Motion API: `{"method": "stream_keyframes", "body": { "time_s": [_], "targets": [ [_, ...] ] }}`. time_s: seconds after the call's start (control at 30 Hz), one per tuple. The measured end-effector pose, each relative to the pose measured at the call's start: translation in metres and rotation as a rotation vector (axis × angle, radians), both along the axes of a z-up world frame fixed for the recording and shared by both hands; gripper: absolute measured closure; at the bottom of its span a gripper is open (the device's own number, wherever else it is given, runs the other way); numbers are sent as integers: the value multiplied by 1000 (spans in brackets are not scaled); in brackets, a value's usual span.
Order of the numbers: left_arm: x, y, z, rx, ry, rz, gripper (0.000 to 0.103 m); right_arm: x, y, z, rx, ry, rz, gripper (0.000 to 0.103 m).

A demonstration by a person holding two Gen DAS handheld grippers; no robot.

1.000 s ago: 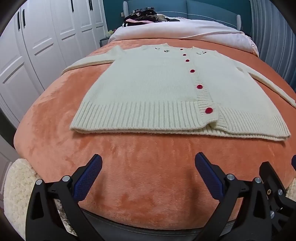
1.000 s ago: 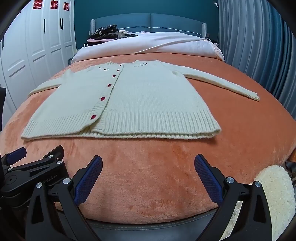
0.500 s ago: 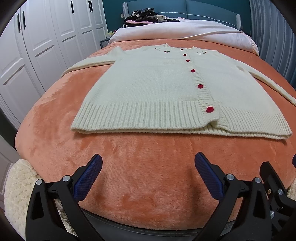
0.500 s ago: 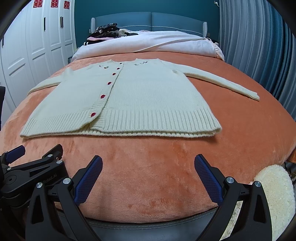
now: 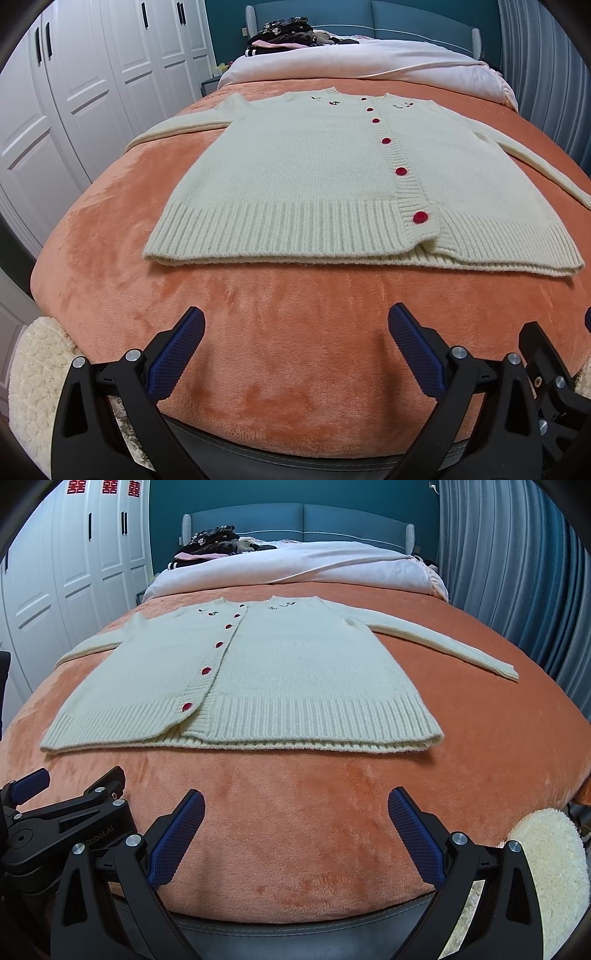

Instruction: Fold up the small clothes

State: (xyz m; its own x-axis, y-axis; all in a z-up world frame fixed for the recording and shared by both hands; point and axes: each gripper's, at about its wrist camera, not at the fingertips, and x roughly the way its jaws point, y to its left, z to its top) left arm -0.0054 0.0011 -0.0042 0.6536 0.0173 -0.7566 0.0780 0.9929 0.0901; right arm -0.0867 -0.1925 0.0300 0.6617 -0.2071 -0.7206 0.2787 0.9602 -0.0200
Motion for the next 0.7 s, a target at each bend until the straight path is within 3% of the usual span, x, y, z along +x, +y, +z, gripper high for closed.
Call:
{"method": "stream_keyframes", "body": {
  "time_s": [0.7],
  "targets": [
    [-1, 0, 0, 6, -4, 1, 6, 0, 0, 0, 0, 1, 0, 5]
  ]
}}
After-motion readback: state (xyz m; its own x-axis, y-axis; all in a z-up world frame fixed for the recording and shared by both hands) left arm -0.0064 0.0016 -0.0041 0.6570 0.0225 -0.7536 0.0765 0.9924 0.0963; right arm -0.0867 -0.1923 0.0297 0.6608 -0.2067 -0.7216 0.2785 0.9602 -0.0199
